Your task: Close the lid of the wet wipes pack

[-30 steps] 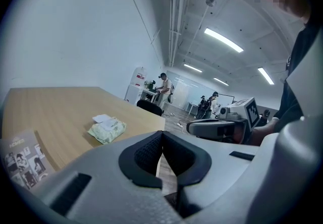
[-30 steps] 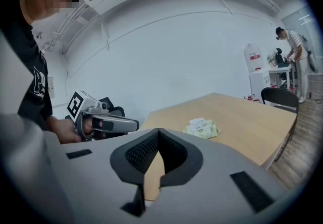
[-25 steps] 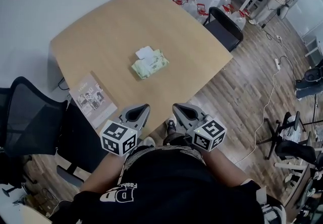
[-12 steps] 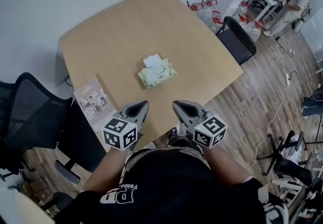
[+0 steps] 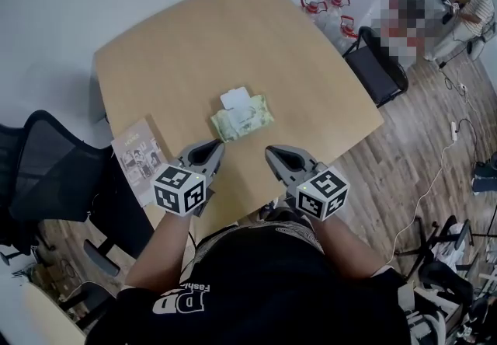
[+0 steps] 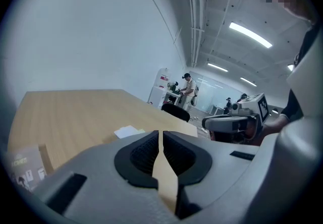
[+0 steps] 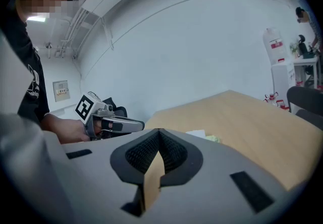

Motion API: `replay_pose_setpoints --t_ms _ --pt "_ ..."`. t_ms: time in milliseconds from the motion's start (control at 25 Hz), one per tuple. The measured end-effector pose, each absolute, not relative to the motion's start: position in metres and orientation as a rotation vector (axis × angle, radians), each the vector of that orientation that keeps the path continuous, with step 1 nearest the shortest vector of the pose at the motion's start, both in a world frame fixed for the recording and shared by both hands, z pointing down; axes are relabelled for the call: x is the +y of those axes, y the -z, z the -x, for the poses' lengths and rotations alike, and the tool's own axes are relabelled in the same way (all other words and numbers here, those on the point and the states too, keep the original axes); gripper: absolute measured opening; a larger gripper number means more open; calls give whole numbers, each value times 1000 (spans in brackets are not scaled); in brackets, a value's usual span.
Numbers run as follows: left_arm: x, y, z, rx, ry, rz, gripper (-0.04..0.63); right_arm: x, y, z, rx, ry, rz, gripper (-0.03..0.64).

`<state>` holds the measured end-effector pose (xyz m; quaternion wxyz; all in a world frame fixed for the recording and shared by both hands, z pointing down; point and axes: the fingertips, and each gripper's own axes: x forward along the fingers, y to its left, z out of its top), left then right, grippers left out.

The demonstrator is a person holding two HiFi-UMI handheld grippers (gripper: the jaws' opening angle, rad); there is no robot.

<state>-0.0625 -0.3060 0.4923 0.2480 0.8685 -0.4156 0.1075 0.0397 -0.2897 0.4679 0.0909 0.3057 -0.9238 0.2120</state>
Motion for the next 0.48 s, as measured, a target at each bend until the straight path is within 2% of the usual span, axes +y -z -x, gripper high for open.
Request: replay_pose_setpoints --t_ms 240,280,320,480 --pt "-350 -506 54 -1150 -357 -2375 23 -312 -477 -48 -2741 -666 -853 0" --pt "-358 -509 54 -1153 -360 -2365 47 -315 -478 -50 -2739 -672 -845 0" --pt "-365 -511 54 -1158 -365 -2356 97 -319 -480 -52 -2736 -677 -839 0" --pt "-399 -523 59 -1197 -398 -2337 104 -332 -487 -62 -2720 -709 -831 0"
